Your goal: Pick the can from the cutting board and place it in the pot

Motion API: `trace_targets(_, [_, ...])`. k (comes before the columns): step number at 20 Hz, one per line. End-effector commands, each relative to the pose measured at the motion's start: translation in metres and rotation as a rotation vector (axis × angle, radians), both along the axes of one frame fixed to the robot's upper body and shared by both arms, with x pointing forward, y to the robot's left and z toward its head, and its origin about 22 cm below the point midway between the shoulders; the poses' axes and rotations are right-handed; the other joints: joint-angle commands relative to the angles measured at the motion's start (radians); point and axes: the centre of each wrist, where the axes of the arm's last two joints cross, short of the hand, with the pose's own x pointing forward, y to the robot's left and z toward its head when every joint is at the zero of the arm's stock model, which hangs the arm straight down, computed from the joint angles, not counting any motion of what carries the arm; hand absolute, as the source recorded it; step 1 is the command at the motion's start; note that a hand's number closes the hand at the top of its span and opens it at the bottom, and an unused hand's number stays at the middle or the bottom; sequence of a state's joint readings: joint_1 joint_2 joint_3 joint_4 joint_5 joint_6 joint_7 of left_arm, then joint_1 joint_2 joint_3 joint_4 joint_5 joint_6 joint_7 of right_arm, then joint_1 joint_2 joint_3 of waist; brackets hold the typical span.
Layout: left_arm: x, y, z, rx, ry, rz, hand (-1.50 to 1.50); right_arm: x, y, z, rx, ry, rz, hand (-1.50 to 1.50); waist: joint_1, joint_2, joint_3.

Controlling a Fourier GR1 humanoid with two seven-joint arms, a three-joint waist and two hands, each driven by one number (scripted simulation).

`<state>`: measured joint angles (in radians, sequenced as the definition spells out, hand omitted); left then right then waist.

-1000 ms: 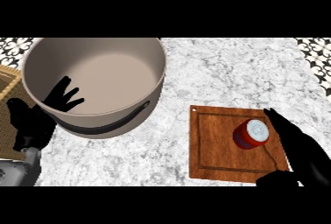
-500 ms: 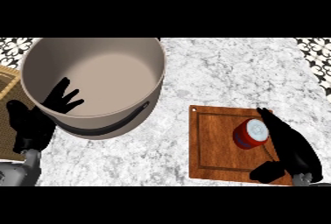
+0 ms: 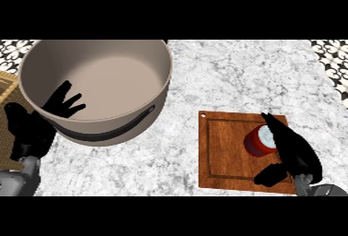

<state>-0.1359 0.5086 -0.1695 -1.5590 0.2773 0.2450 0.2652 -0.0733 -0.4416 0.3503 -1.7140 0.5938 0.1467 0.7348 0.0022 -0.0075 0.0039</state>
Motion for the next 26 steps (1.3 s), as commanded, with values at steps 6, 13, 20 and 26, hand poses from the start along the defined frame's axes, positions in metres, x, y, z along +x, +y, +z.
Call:
trace_targets(6, [-0.010,0.037,-0.029,0.187,0.164,0.181,0.00,0.009,-0.006,-0.026,0.012,0.029,-0.001,-1.50,0.005,0.017,-0.002])
trace_targets(13, [-0.006,0.053,-0.018,0.190,0.167,0.186,0.00,0.016,-0.004,-0.023,-0.019,-0.094,0.057,1.50,0.005,0.016,-0.002])
trace_targets(20, [-0.020,0.043,-0.031,0.193,0.168,0.176,0.00,0.019,-0.017,-0.026,-0.111,-0.187,0.080,1.50,0.010,0.012,-0.001])
trace_targets(26, [-0.009,0.030,-0.025,0.179,0.158,0.161,0.00,0.033,-0.002,-0.023,-0.109,-0.193,0.209,1.50,0.019,0.019,-0.001])
